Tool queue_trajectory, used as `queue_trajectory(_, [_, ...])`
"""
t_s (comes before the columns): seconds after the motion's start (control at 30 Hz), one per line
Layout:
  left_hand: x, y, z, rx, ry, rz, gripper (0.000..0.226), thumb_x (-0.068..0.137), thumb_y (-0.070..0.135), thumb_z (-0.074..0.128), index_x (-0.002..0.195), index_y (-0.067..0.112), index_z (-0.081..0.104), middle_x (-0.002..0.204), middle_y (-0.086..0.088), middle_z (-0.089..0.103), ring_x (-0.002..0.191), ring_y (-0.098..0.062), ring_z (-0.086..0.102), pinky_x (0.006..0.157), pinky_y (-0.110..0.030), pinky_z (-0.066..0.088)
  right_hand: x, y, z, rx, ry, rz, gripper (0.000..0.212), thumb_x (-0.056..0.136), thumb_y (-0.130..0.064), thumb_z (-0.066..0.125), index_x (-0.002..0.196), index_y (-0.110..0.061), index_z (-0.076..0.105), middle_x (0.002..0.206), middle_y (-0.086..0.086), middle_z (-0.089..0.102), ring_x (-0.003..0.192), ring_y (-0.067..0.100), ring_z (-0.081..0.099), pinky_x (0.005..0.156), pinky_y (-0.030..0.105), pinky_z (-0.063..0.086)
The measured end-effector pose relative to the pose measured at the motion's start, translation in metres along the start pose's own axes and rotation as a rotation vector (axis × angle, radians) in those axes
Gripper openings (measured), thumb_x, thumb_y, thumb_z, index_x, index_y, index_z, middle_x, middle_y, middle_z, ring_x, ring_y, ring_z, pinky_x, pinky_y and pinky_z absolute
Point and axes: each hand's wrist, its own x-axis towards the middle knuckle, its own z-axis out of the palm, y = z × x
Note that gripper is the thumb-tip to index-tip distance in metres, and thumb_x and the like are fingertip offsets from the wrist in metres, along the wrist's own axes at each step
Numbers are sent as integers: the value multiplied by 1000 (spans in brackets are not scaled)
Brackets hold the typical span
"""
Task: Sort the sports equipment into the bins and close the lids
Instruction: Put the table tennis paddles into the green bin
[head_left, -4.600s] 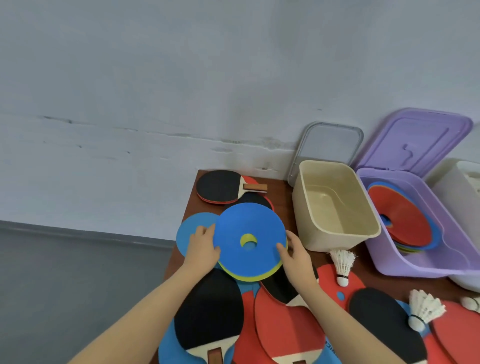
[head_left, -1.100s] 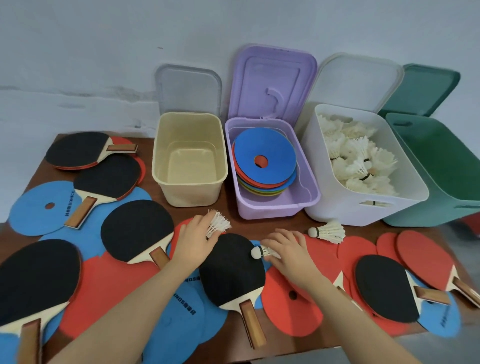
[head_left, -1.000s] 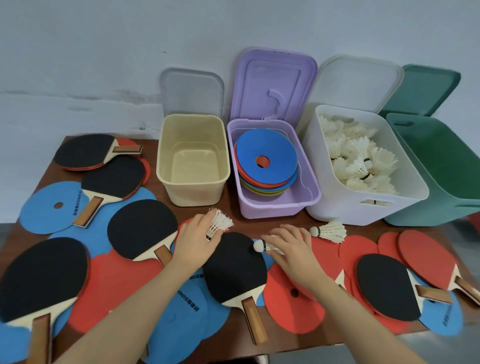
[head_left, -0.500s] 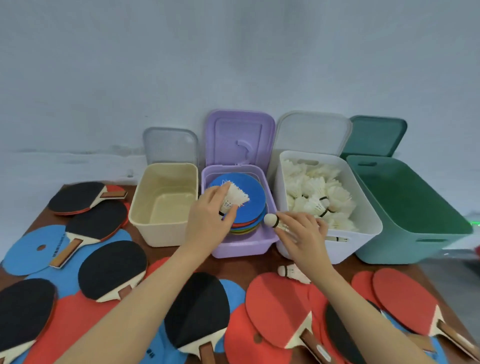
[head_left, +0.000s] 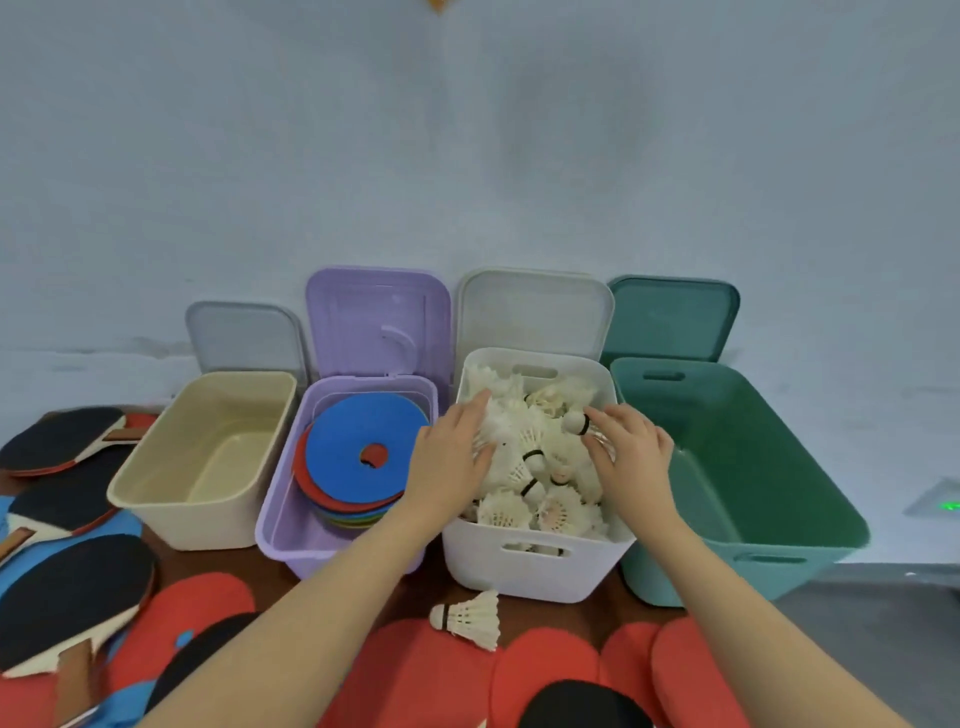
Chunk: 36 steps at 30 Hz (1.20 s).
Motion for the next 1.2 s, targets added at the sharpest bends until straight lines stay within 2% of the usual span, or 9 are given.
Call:
queue_trajectory(0.2, [37,19,23,80,64,-2,57,86,14,57,139,16,38,132,-6,49,104,-31,50,84,-42,42,49,21,21,18,-57,-2,29,88,-15,60,116,-20,63,117,4,59,112,24,51,96,36,26])
queue_trajectory(0.4, [89,18,34,182,-34,-13,69,91,18,49,149,23,10,142,0,40,116,-26,43,92,-39,36,75,34,39,-79,-182,-7,28,91,-18,53,117,-20,61,117,0,59,113,23,51,95,36,30])
queue_trajectory(0.47, [104,13,39,187,-82,-7,67,92,17,48,148,21,12,144,0,39,122,-26,41,96,-38,34,72,40,45,-114,-270,-15,28,95,-24,45,120,-20,57,116,-1,58,117,22,49,96,35,31])
queue_trajectory(0.53, [115,8,45,187,-119,13,62,92,14,48,147,20,20,146,1,36,128,-23,36,99,-37,31,68,43,49,-116,-363,8,37,99,-35,32,129,-24,50,134,-3,51,133,20,36,107,35,23])
queue_trajectory(0.63, [123,-1,57,126,-172,3,58,92,11,47,145,19,26,149,1,32,131,-22,35,104,-37,30,68,40,46,-82,-529,52,52,97,-51,17,144,-31,30,154,-6,23,144,15,11,116,36,4])
queue_trajectory(0.73, [125,-12,70,45,-347,-20,56,97,23,43,147,15,19,153,-3,25,136,-22,30,111,-39,26,67,40,44,-210,-639,-21,73,85,-68,5,148,-31,14,157,-8,7,144,10,1,116,38,-6])
queue_trajectory(0.9, [132,-25,75,97,-543,-10,52,101,38,23,148,17,17,155,-1,20,141,-18,22,115,-38,14,68,46,47,-354,-702,-69,88,74,-72,-15,149,-28,4,157,-4,0,144,9,-5,115,43,-12])
queue_trajectory(1.0, [128,-22,71,195,-557,40,54,101,39,20,150,18,8,157,-1,12,142,-20,15,116,-39,10,67,45,48,-293,-673,-37,81,81,-68,-8,149,-28,8,158,-3,3,144,11,-5,115,39,-13])
queue_trajectory(1.2, [103,-12,42,222,-288,4,62,98,33,34,149,13,4,157,-7,6,141,-23,17,112,-40,17,55,27,25,-159,-443,-22,54,97,-52,23,144,-27,31,153,-5,25,142,14,16,113,34,0])
